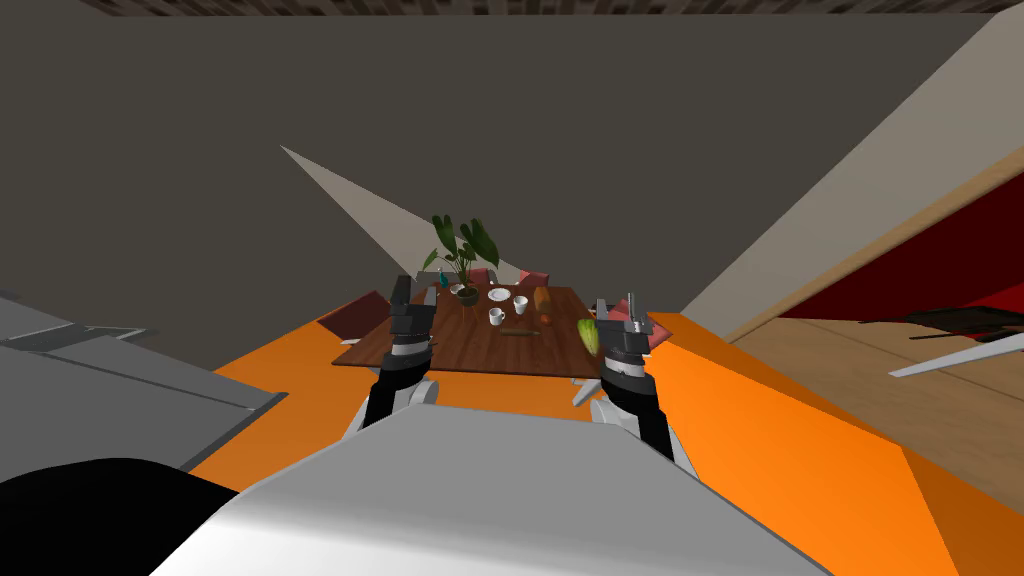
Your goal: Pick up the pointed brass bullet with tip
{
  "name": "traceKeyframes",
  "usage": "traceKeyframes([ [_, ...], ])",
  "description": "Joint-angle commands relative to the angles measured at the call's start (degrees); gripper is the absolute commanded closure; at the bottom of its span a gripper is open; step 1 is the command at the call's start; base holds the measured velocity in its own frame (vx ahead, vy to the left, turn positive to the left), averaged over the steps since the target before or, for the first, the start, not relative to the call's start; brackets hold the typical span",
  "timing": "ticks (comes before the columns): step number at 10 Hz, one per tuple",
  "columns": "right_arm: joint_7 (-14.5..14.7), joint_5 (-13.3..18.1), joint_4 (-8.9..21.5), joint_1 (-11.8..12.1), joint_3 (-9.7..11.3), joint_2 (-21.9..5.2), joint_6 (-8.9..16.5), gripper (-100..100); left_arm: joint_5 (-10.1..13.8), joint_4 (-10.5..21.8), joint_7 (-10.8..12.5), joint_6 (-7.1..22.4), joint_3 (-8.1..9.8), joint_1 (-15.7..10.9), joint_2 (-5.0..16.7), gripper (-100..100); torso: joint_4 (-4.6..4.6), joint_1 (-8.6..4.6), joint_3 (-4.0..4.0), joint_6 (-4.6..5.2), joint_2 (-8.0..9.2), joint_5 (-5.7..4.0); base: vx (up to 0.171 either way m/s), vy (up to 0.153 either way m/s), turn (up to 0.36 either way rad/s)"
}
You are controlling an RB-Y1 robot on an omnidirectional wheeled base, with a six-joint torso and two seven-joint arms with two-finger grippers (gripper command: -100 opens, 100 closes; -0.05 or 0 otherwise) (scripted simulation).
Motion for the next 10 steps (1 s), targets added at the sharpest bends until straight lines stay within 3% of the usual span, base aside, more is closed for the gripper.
traceKeyframes([
  [1, 0.8, 0.7, 2.1, 1.1, 1.3, -2.1, 0.8, -100, 0.0, 0.0, 0.0, 0.0, 0.00, 0.0, 0.0, 0, 0.00, 0.00, 0.00, 0.00, 0.00, 0.00, -0.035, -0.005, 0.040],
  [5, 3.4, 3.3, 8.6, 4.3, 5.3, -7.4, 3.0, -100, 0.0, 0.0, 0.0, 0.0, 0.00, 0.0, 0.0, 0, 0.07, -0.06, 0.20, 0.00, 0.35, -0.02, -0.084, -0.005, 0.083],
  [6, 3.4, 3.3, 9.4, 4.3, 5.3, -7.4, 3.0, -100, 0.0, 0.0, 0.0, 0.0, 0.00, 0.0, 0.0, 0, 0.08, -0.02, 0.21, 0.01, 0.37, -0.01, -0.075, 0.014, -0.046],
  [9, 6.0, 6.3, 15.9, 7.1, 9.1, -12.2, 5.2, -100, 0.0, 0.0, 0.0, 0.0, 0.00, 0.0, 0.0, 0, 0.09, 0.04, 0.23, -0.01, 0.40, 0.00, -0.106, 0.020, 0.139],
  [10, 6.0, 6.3, 17.4, 7.1, 9.1, -12.3, 5.2, -100, 0.0, 0.0, 0.0, 0.0, -0.01, 0.0, 0.0, 0, 0.10, 0.11, 0.27, -0.01, 0.48, 0.02, -0.093, 0.031, 0.053],
])
